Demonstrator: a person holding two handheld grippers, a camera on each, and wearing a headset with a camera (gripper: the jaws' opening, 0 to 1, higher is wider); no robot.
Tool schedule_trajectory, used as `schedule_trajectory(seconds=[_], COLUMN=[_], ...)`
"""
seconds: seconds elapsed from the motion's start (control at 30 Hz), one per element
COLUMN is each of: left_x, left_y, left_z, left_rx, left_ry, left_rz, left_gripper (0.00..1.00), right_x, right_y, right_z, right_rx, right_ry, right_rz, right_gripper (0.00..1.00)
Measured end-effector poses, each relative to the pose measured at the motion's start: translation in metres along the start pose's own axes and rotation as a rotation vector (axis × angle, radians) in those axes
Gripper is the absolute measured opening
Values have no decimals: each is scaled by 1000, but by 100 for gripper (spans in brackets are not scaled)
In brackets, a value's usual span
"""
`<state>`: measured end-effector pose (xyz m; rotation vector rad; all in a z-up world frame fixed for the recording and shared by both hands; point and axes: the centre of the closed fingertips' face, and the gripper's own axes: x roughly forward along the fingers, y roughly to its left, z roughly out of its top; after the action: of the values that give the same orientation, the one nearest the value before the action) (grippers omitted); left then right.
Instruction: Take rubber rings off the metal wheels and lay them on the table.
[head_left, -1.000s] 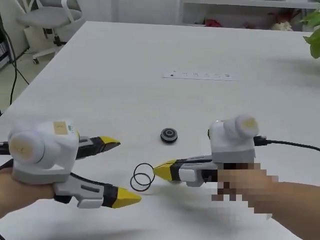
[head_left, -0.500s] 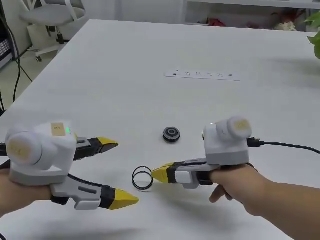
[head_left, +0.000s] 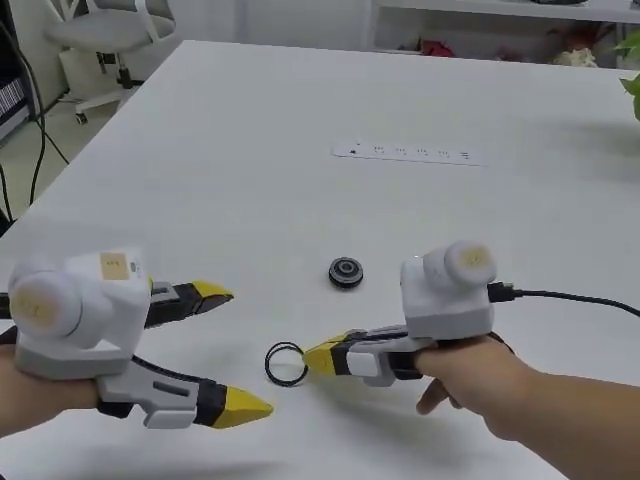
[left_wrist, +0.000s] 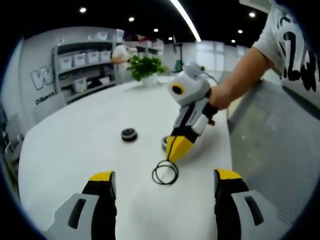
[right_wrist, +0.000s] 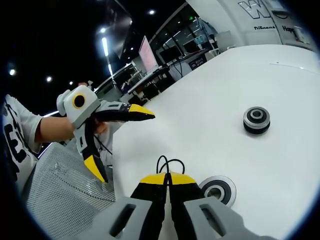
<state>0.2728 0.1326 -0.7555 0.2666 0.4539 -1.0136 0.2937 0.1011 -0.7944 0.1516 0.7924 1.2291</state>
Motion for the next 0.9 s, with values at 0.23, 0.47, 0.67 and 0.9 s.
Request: schedule_trajectory(seconds=[0.23, 0.47, 0.67, 0.9], left_x=[1, 2, 1, 2], left_y=[-1, -2, -1, 2], left_z=[-1, 0, -1, 5], left_rx=[-3, -5, -6, -6], left_ry=[6, 9, 13, 7], left_rz=[-5, -7, -7, -9], left_gripper=[82, 82, 81, 81], right_x=[-1, -2, -1, -7], right_y=[-4, -5, -4, 1], right_z=[3, 7, 8, 20], right_rx=[-13, -51, -70, -94], right_ry=[-16, -27, -32, -62], right_rz=[-24, -41, -37, -26], right_gripper=[0, 2, 6, 9])
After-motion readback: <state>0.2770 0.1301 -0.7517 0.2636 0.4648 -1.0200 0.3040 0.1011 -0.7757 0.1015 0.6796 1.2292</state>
